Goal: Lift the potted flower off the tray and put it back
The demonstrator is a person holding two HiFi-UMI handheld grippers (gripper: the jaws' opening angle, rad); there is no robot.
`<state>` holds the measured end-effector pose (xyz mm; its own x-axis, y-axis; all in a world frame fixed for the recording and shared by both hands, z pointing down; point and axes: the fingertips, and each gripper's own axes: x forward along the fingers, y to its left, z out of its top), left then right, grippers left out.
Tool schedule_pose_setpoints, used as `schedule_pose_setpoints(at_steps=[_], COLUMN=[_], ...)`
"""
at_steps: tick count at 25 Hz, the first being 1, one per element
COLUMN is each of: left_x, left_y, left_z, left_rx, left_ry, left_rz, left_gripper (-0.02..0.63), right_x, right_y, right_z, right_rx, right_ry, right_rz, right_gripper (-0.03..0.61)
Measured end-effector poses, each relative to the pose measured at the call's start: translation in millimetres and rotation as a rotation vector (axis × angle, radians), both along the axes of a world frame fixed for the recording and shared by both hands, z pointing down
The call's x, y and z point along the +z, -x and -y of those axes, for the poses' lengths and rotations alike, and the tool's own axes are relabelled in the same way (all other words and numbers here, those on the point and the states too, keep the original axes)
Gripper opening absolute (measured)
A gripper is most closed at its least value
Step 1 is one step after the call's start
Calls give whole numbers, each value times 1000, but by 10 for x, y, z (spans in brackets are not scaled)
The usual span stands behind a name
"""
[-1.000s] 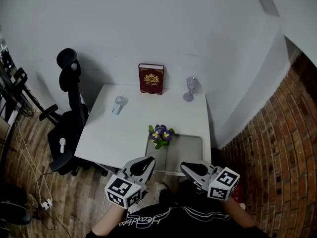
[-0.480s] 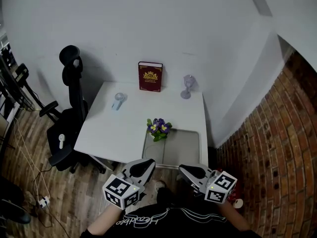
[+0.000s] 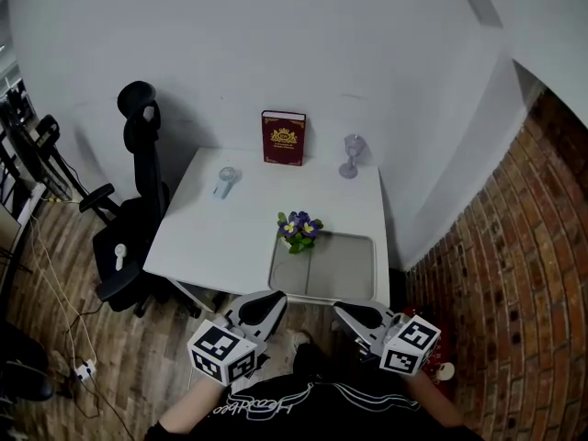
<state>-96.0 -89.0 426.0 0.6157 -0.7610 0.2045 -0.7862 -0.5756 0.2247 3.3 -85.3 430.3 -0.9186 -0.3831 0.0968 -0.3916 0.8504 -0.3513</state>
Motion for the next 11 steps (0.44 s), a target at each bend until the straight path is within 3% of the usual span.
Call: schedule_pose_setpoints(at_steps=[11], left_x=[-94], left_y=[64], left_z=[-104], left_rx=[-3], left_ry=[-4], left_rz=[8], left_gripper=[41], right_x=[-85], right_y=[11], right_z=[-137], right_rx=[25], right_ry=[-27], right_rz=[13], right_gripper=[3])
